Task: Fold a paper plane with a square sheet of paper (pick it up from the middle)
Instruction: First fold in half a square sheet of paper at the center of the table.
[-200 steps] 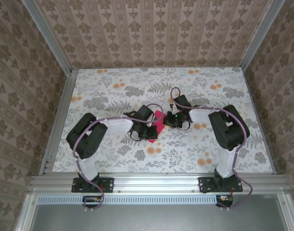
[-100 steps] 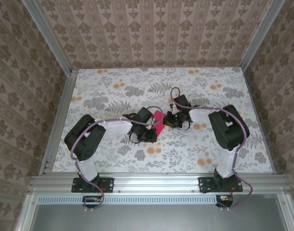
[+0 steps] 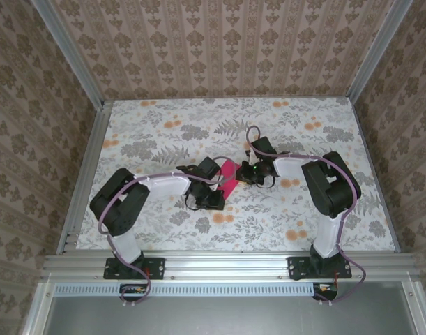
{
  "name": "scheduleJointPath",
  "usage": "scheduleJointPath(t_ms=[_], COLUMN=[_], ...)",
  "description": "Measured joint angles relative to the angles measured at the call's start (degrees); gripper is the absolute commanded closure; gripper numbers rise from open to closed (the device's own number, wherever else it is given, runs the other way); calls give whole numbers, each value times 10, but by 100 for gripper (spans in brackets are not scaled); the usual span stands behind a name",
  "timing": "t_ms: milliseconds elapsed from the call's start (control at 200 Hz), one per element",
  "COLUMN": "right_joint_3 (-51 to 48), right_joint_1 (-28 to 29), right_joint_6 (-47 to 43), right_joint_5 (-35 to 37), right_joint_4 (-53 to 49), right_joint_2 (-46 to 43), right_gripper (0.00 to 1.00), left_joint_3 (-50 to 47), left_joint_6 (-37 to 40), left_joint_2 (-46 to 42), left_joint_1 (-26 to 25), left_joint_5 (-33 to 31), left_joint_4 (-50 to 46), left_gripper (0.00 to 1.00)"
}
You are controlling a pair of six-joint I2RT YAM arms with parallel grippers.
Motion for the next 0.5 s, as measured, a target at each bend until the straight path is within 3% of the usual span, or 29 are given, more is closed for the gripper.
scheduleJointPath(t_ms=[95,220,350,500], right_joint_3=[11,35,61,97], right_joint_1=[0,5,26,80], right_joint_6=[-12,-30,-39,-46], right_joint_5=[5,32,84,171], right_joint_4=[-16,-52,-96,-137], right_joint_2=[1,0,-13,-26], right_gripper=[85,80,68,57], left_joint_3=[-10,-24,-54,-94], left_joint_6=[-10,-30,-57,-86], left_joint_2=[-40,-108,-160,-179], left_joint_1=[23,74,136,191], left_joint_5=[-1,-13,-37,-56], left_joint_4=[2,11,26,32], left_gripper=[80,64,47,36])
